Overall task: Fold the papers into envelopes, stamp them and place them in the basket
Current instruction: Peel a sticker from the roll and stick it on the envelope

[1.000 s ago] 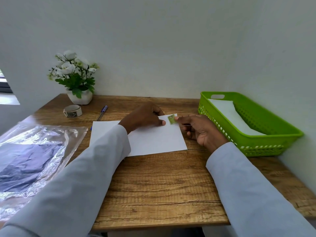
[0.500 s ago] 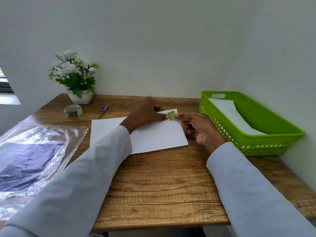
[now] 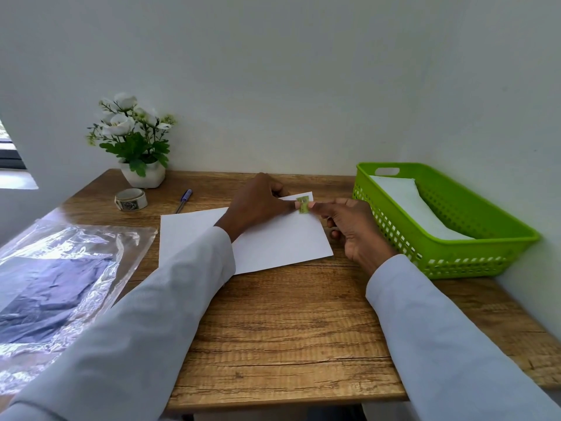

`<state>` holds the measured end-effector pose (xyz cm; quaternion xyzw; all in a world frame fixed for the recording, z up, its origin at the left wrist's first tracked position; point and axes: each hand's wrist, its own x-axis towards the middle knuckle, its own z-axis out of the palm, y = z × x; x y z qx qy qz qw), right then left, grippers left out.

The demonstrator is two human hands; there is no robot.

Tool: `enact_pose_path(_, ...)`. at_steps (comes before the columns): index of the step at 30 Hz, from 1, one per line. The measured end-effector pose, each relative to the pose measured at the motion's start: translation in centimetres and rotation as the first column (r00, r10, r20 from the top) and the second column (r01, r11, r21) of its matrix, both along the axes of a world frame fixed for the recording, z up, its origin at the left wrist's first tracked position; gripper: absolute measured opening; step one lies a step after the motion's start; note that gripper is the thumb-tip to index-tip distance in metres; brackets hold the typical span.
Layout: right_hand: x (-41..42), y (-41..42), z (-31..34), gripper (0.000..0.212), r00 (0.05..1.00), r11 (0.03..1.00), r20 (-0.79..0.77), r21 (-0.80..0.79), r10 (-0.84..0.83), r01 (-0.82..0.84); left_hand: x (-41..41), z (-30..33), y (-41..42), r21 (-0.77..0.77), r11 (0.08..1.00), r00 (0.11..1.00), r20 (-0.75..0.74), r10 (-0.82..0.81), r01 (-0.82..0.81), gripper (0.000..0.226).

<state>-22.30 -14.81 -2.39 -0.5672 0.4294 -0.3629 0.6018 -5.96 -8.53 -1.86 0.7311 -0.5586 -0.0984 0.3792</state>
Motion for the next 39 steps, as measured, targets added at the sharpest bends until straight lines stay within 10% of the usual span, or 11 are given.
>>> enact_pose_path(18,0.5,-0.8,-1.3,0.025,0.997,0.94,-0.037,-0.337,-0.062,0.046,0.1,0.0,0.0,-0.056,0.998,0.999,0.026,0.037,-0.035,0.024)
enact_pose_path(39,0.0,-0.3,-0.5,0.02,0.976,0.951,0.044,-0.239,0.215,-0.198,-0.3,0.0,-0.4,-0.13,0.989,0.996,-0.048,-0.072,0.065,0.018)
